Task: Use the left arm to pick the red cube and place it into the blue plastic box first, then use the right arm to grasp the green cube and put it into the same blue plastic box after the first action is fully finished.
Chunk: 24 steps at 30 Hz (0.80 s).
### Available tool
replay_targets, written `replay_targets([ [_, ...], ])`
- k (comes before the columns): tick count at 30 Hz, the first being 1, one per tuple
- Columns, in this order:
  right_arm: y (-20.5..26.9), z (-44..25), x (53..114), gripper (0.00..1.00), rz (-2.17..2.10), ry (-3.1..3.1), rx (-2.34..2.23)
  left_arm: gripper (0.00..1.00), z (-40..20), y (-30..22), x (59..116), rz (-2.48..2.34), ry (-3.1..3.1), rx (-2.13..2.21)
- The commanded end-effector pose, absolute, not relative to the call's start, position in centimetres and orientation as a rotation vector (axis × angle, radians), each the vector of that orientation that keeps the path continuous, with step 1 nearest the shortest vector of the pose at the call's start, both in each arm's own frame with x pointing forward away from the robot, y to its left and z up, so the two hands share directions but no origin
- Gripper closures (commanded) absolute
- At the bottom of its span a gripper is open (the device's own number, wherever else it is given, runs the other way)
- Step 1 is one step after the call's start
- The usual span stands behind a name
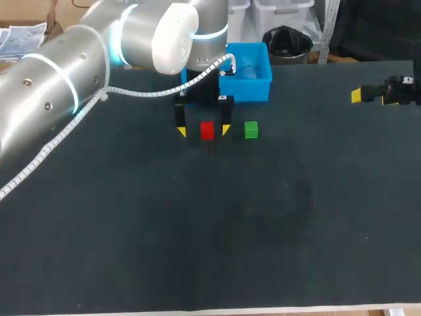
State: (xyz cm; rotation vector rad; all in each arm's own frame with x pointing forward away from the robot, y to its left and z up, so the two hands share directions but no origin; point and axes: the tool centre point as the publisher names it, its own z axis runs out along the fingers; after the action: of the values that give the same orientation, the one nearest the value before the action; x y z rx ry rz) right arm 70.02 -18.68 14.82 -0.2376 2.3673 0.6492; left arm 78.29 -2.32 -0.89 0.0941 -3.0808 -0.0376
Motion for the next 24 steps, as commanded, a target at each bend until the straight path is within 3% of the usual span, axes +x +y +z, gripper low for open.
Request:
replay_targets([
  [1, -18.6, 14.9, 70.0, 0.00, 0.646, 2.369, -0.236, 0.33, -1.3, -2.7, 79.2, -0.052, -3.058, 0.092],
  [2, -18.6, 14.9, 70.0, 0.00, 0.646, 2.369, -0.236, 0.62, -1.3, -2.7, 79.2, -0.055, -3.055, 0.094],
  [4, -18.6, 14.9, 70.0, 0.00, 0.646, 2.369, -0.236, 1.00, -1.4, -2.8, 79.2, -0.058, -3.052, 0.095],
  [15, -18.6, 14.9, 70.0, 0.00, 0.646, 2.369, -0.236, 1.00, -1.1, -3.1, 78.7, -0.062, -3.041, 0.070],
  [24, -18.6, 14.9, 70.0, 0.00, 0.646, 2.369, -0.236, 1.00, 2.5, -3.0, 77.8, -0.069, -3.032, 0.048],
])
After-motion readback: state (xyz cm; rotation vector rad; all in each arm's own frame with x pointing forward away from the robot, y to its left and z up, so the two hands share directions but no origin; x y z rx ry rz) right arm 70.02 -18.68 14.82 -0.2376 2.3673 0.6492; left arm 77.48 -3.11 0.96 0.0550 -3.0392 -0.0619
